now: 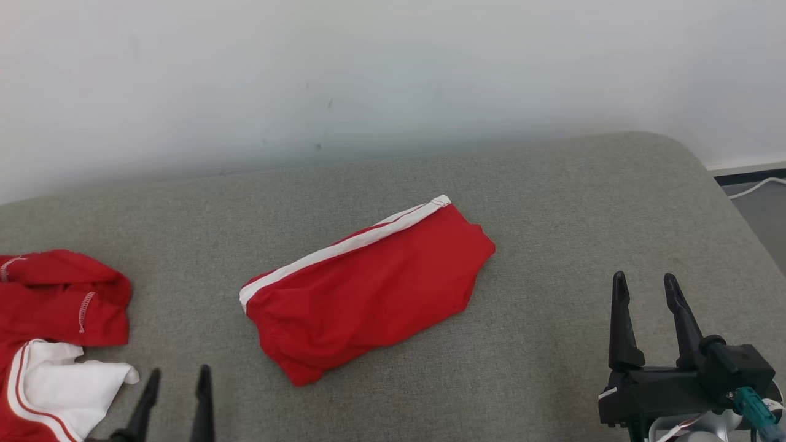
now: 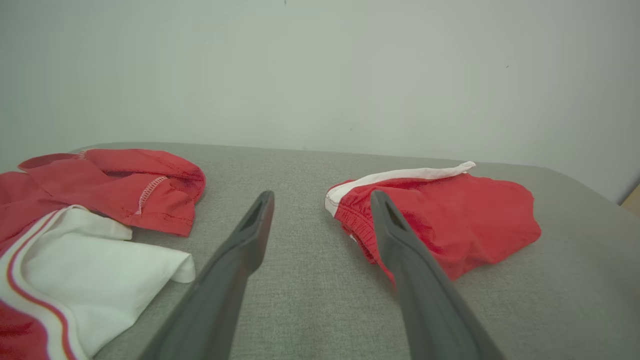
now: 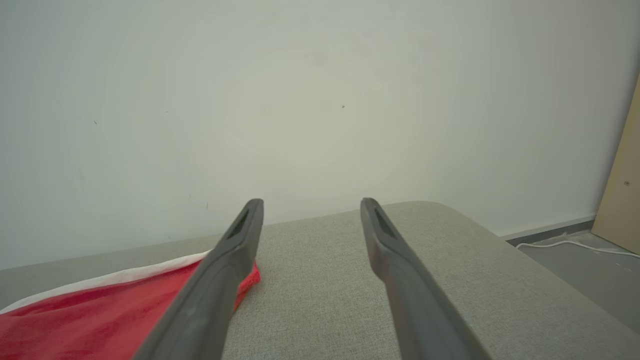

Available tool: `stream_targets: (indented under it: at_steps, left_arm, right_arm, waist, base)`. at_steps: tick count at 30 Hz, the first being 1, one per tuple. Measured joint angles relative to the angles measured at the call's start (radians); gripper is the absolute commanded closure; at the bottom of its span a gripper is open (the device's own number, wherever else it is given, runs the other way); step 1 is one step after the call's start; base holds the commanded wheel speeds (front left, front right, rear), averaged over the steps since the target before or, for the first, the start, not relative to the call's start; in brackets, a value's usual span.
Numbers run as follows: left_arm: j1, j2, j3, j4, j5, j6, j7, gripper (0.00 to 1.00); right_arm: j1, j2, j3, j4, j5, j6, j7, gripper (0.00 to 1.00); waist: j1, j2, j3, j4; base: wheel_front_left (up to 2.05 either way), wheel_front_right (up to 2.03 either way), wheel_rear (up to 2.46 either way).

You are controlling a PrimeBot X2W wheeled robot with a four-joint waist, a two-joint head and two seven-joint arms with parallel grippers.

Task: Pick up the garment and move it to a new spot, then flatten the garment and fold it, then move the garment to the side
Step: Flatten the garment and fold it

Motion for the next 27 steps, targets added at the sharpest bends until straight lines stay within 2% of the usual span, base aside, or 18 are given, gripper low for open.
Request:
stream_targets:
  at_steps: [2,10,12,14,19,20,22,27]
  left_arm:
    - [0.000,0.001,-0.025,0.005,-0.002,-0.027,0.000,0.00]
    - [-0.014,-0.006,-0.046,0.020,0.000,-0.043,0.000,0.00]
    - [-0.026,-0.009,-0.052,0.022,0.000,-0.045,0.000,0.00]
    - [-0.050,-0.021,-0.060,0.038,-0.009,-0.064,0.009,0.00]
    - [-0.106,-0.055,-0.134,0.109,-0.071,-0.150,0.108,0.00]
    - [-0.106,-0.055,-0.134,0.109,-0.071,-0.150,0.108,0.00]
    - [-0.149,-0.047,-0.187,0.166,-0.066,-0.191,0.187,0.00]
    - [-0.209,-0.051,-0.220,0.202,-0.065,-0.211,0.247,0.00]
  right_arm:
    - [0.000,0.002,-0.002,-0.002,-0.002,0.000,0.000,0.00]
    - [-0.006,0.007,0.002,0.021,-0.010,0.000,0.000,0.00]
    - [-0.025,-0.002,0.004,0.041,-0.014,0.002,0.000,0.00]
    - [-0.059,-0.021,0.003,0.056,-0.027,0.003,0.001,0.00]
    - [-0.151,-0.050,0.031,0.098,-0.040,0.030,0.044,0.00]
    - [-0.151,-0.050,0.031,0.098,-0.040,0.030,0.044,0.00]
    - [-0.206,-0.050,0.055,0.147,-0.036,0.056,0.097,0.00]
    - [-0.319,-0.052,0.067,0.231,-0.025,0.081,0.180,0.00]
  waist:
    - [0.0000,0.0000,0.002,0.002]
    - [0.0000,0.0000,0.013,0.009]
    - [0.0000,0.0000,0.020,0.012]
    - [0.0000,0.0000,0.027,0.020]
    - [0.0000,0.0000,0.057,0.041]
    - [0.0000,0.0000,0.057,0.041]
    - [0.0001,0.0000,0.082,0.054]
    - [0.0001,0.0001,0.120,0.069]
  base:
    - [0.00,0.00,0.00]
    - [0.00,0.00,0.00]
    - [0.00,0.00,0.00]
    - [0.00,0.00,0.00]
    - [0.00,0.00,0.00]
    - [0.00,0.00,0.00]
    - [0.00,0.00,0.00]
    - [0.00,0.00,0.00]
